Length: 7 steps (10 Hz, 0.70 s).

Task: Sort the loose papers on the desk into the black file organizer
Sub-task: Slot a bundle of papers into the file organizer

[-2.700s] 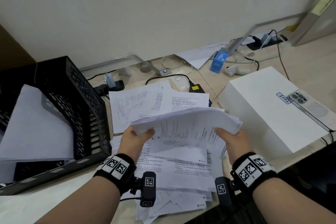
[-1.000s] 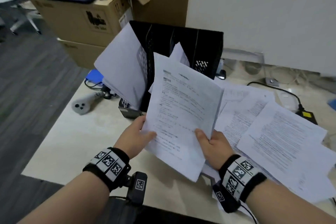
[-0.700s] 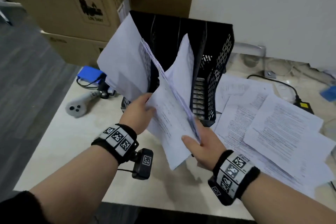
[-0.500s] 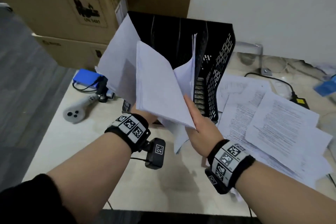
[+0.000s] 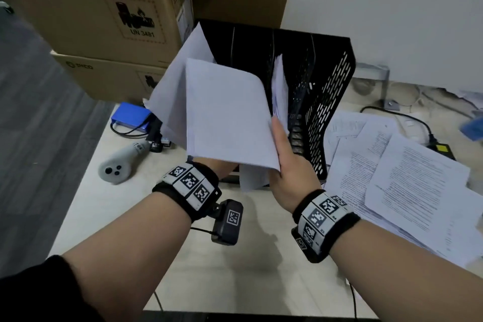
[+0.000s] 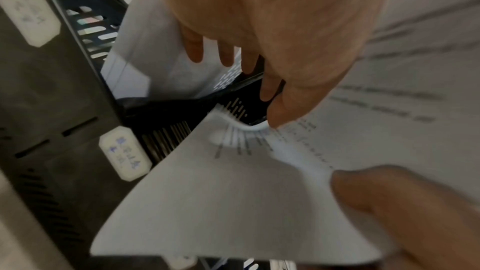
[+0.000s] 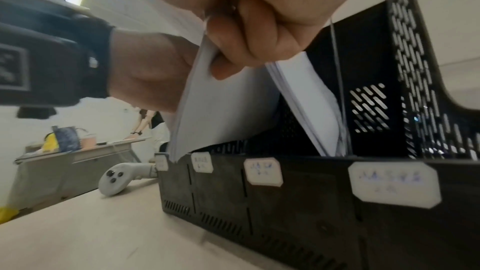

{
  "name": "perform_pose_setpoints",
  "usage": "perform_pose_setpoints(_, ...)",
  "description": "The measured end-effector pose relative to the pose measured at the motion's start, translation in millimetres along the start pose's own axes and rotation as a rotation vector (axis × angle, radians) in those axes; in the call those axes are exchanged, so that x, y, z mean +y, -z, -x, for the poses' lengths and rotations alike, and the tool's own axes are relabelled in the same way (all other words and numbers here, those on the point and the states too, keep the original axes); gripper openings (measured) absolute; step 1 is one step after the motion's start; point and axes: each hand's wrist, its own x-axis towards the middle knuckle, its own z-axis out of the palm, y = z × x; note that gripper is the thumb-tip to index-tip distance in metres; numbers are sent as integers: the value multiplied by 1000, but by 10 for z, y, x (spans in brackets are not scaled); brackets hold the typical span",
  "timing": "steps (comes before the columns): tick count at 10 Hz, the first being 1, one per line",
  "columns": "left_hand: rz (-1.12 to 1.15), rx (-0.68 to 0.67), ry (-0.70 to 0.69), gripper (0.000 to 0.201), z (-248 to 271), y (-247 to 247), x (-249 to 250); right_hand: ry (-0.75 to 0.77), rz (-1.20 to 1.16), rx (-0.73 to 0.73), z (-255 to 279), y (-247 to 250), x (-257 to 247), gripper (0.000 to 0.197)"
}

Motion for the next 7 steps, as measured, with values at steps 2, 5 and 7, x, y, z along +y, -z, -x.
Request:
perform_pose_setpoints(2, 285, -110, -110, 55, 153, 87, 59, -59, -71, 112, -173, -148, 117, 93)
perform_pose_setpoints(5, 322, 261, -293, 64, 137, 44, 280, -147, -53, 166, -271, -324, -95, 63)
perform_pose_setpoints(7, 373, 313, -233, 30, 108, 205, 177, -177, -153, 119, -420, -299, -144, 101)
